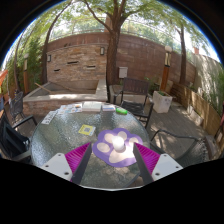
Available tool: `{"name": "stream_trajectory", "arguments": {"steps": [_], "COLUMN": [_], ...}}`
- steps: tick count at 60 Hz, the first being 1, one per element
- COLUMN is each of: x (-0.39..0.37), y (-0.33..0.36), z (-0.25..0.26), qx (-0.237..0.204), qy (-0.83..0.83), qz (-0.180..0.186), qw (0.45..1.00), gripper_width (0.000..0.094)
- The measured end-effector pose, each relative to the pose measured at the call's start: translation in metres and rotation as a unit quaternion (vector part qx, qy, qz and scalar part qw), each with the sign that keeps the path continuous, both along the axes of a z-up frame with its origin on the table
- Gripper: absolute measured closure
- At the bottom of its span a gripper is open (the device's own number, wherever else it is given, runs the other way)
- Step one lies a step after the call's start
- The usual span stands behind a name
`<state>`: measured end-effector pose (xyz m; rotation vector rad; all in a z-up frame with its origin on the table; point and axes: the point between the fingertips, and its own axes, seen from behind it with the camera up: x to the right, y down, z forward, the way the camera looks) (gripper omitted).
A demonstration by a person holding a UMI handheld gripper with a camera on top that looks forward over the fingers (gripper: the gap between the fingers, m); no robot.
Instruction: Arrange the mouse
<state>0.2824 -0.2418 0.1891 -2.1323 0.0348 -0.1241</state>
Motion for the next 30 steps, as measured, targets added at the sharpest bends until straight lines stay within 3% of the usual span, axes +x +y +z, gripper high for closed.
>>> {"name": "stream_trajectory", "arguments": {"steps": [14, 30], "x": [-0.037, -0.061], "y": [-0.082, -0.120], "z": [0.029, 0.039], "qx": [0.013, 0.026], "qy": [-0.016, -0.017], "qz": [-0.012, -0.025], "qw": [1.000, 0.999], "gripper_width": [0.0085, 0.0089]}}
